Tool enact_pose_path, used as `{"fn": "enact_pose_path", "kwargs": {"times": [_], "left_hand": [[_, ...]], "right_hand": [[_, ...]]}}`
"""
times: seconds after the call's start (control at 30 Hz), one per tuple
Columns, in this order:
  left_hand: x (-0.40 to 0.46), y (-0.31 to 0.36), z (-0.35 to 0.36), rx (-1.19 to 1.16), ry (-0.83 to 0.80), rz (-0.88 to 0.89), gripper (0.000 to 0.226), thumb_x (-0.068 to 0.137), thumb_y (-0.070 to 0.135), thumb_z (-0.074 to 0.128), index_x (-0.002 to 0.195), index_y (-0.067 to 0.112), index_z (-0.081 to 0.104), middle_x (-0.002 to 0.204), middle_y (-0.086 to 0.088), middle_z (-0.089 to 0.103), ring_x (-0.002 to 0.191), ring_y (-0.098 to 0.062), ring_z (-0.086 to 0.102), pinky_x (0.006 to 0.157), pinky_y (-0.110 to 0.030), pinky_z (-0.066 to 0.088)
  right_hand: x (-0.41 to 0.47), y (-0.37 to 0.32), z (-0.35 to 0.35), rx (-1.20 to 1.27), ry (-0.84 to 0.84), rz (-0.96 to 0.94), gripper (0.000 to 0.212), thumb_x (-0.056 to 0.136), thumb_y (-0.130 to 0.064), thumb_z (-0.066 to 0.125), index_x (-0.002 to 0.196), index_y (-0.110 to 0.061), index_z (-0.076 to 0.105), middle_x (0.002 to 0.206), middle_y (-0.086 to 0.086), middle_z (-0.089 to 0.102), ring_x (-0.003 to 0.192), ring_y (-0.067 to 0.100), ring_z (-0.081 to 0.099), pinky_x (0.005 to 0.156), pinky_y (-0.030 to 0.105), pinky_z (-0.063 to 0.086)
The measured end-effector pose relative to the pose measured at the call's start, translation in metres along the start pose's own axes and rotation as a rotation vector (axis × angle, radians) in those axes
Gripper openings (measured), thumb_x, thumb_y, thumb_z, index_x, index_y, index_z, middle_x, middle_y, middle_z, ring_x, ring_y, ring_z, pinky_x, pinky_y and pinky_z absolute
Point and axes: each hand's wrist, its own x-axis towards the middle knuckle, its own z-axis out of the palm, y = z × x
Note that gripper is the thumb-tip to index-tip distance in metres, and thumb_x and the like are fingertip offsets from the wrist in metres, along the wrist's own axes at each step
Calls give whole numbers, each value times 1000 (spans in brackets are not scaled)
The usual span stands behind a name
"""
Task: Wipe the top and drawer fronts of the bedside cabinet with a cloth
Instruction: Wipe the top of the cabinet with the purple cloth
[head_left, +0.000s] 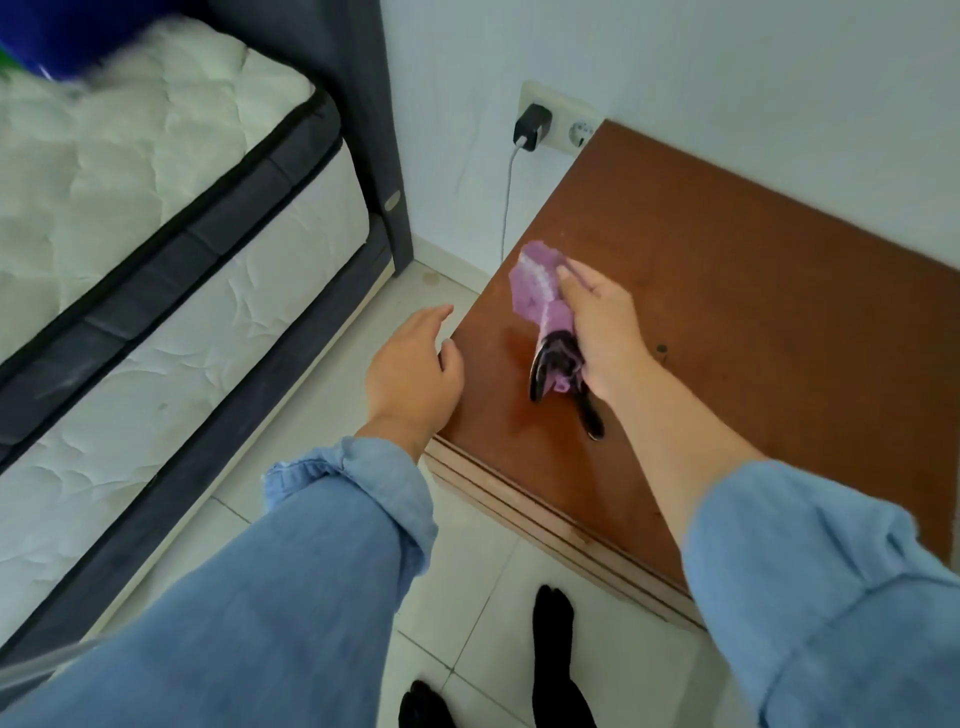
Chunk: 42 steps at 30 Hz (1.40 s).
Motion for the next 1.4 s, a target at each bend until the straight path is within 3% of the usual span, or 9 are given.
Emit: {"fn": "enact_pose_path", "kwargs": {"times": [0.1,0.2,0.27,0.43,0.63,0.87,1.03,1.17,1.4], "left_hand": [[44,24,17,9,-35,22,45,96,23,39,141,23,42,144,7,46,129,-13,44,98,-24,34],[83,44,40,25,-62,17,47,96,22,38,143,20,39,146,4,43,132,-14,41,102,-27,34],[101,52,54,40,-61,21,47,96,23,37,143,19,39,145,3,44,131,-15,42,102,-28,34],[116,54,81,108,34,3,48,93,24,41,140,15,44,144,-2,47,132,-18,43,108,-27,29],[125,58,90,209,61,-36,57,88,32,36,142,13,42,149,-2,41,141,-13,30,117,-26,11],[126,58,93,258,41,-54,64,86,39,25,141,12,42,148,-3,42,142,-14,29,117,-28,12],[127,57,91,249,36,-54,66,84,39,25,141,10,43,148,-5,42,142,-15,29,116,-28,12],[127,56,92,215,48,-37,66,83,36,25,140,8,43,147,-6,43,142,-17,29,117,-31,14],[124,58,88,127,64,-9,71,80,36,20,141,6,42,147,-8,42,143,-19,27,117,-31,10]], "right_hand": [[63,-35,-20,-110,67,-108,29,98,-20,48,124,-22,59,112,4,66,66,9,62,49,15,47],[130,-62,-38,-257,135,-244,24,97,-23,49,109,-32,66,109,-1,68,90,18,67,77,33,57],[170,-73,-47,-374,180,-322,25,92,-26,49,106,-33,69,110,-2,69,100,20,65,92,43,53],[257,-94,-58,-540,214,-458,26,94,-19,48,110,-17,68,102,-6,66,98,10,61,89,21,47],[326,-87,-62,-803,207,-487,32,96,-24,44,121,-19,63,122,0,64,114,16,56,95,20,38],[326,-69,-57,-1020,243,-529,34,95,-26,40,121,-18,62,122,5,63,115,25,54,94,28,37],[248,-29,-33,-925,103,-712,26,88,-15,49,105,-14,69,108,5,70,101,26,59,89,29,37],[172,7,-16,-901,54,-786,22,90,-13,52,102,-15,71,102,-1,72,98,16,62,92,22,36],[164,10,-11,-939,72,-781,30,92,-20,43,102,-15,71,103,-2,71,100,17,62,92,28,40]]}}
